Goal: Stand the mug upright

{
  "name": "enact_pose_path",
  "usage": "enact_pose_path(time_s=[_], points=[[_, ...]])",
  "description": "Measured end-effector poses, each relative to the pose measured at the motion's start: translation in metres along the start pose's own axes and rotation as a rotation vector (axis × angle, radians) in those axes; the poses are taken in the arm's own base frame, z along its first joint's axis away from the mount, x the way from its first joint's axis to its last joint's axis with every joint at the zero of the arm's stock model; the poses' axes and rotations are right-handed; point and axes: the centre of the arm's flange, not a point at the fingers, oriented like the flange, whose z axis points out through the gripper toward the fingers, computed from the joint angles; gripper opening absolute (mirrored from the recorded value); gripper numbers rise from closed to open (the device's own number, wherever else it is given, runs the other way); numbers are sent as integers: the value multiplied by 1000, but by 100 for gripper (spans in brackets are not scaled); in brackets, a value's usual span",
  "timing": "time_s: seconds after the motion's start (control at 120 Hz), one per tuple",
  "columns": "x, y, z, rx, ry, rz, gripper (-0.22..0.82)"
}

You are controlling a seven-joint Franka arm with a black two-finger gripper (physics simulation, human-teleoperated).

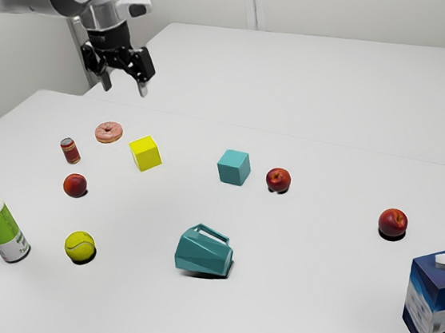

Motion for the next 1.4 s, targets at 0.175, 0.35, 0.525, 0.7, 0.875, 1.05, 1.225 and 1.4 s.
enact_pose_path(time_s=[0.175, 0.35, 0.525, 0.7, 0.875, 1.05, 1.225, 1.4], points=[[-32, -3, 26, -76, -36, -7, 60], [-102, -17, 116, -326, -137, -119, 60], [-151, -4, 225, -664, -208, -260, 60], [-166, 7, 257, -865, -123, -305, 60], [-165, 4, 274, -948, -37, -305, 60], [-159, 2, 299, -989, 9, -316, 60], [-155, 23, 312, -1037, 41, -301, 60], [-152, 36, 321, -1079, 77, -304, 60]])
